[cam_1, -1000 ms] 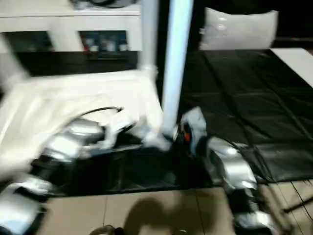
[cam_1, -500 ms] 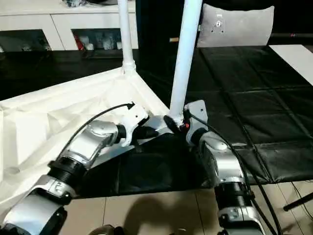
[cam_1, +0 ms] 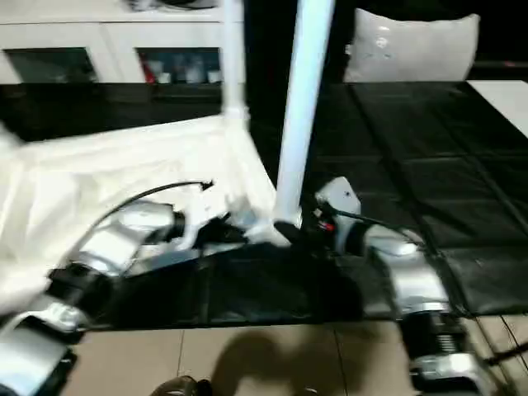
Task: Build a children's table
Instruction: Rotate leg to tighten
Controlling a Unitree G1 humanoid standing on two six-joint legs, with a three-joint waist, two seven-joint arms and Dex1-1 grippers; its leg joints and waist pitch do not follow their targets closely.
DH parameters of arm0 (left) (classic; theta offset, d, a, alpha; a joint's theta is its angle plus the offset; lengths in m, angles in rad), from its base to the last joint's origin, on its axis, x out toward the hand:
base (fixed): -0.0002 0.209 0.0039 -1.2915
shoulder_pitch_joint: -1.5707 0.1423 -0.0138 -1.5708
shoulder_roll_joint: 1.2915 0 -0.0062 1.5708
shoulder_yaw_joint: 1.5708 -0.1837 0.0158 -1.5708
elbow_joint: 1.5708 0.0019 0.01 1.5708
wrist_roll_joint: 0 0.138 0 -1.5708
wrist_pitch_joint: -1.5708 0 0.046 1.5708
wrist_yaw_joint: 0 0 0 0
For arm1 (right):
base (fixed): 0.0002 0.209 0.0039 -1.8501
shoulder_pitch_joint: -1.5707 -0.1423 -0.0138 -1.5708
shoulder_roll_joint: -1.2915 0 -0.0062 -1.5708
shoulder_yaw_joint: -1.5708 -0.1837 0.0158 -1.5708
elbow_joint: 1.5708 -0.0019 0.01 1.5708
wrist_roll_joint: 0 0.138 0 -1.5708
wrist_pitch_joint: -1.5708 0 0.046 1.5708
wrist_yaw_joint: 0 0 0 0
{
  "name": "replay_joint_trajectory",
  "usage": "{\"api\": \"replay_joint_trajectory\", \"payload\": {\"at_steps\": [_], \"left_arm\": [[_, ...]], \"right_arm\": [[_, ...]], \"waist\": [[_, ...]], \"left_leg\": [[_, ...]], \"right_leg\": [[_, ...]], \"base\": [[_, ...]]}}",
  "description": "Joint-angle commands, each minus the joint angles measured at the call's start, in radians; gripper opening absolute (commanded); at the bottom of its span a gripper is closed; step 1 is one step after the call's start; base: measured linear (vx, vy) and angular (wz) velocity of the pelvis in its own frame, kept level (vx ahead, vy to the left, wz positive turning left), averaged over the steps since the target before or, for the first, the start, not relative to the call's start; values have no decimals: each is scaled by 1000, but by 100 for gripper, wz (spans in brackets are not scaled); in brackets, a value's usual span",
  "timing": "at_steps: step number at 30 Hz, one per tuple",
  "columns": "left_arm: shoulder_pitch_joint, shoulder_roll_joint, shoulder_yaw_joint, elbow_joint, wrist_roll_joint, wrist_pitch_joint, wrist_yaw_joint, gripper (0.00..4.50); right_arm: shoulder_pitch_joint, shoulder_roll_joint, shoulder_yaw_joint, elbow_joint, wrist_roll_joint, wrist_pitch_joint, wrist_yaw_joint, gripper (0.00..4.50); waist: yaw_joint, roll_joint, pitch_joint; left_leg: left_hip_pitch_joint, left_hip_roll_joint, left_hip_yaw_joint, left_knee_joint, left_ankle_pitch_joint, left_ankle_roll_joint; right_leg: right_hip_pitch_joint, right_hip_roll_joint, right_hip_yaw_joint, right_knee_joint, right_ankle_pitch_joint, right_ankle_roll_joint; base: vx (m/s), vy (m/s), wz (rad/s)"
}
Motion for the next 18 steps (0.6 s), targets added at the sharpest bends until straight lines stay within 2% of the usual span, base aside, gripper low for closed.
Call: {"api": "replay_joint_trajectory", "payload": {"at_steps": [1,2,3,4,7,11,16,18], "left_arm": [[-9,12,-44,-40,-4,-48,-94,0],[-10,16,-48,-38,-5,-53,-107,0],[-16,31,-62,-25,-6,-78,-146,0],[-17,33,-64,-23,-6,-83,-151,0],[-22,45,-79,-5,-4,-125,-201,0],[-25,52,-89,-1,-9,-156,-250,0],[-30,53,-95,7,-10,-171,-261,0],[-34,51,-95,14,-9,-177,-261,0]], "right_arm": [[-5,-39,21,-9,-5,-7,59,443],[-6,-46,28,-6,-10,-14,70,443],[-11,-65,50,3,-26,-37,103,443],[-12,-68,53,4,-27,-40,108,443],[-8,-84,73,-14,-10,-56,182,443],[9,-106,100,-62,32,-37,291,443],[16,-124,124,-79,47,-35,336,443],[18,-123,123,-80,48,-37,338,417]], "waist": [[-3,-6,-75],[-2,-6,-75],[-1,-12,-75],[-1,-11,-74],[-2,-18,-72],[2,-17,-73],[9,-16,-73],[11,-17,-74]], "left_leg": [[39,61,-26,-66,-205,64],[39,61,-26,-66,-209,61],[39,61,-26,-66,-215,58],[37,61,-26,-67,-222,56],[36,60,-27,-68,-228,54],[37,62,-26,-67,-212,65],[39,64,-26,-67,-213,67],[38,63,-26,-68,-216,63]], "right_leg": [[41,-57,33,-68,-79,-260],[41,-58,33,-69,-85,-260],[41,-60,33,-69,-94,-258],[41,-61,34,-71,-113,-254],[41,-62,35,-74,-150,-246],[40,-61,35,-71,-141,-245],[37,-61,35,-72,-147,-250],[38,-62,36,-71,-150,-249]], "base": [[0,0,0],[0,0,0],[0,0,0],[0,0,0],[0,0,0],[0,0,0],[0,0,0],[0,0,0]]}}
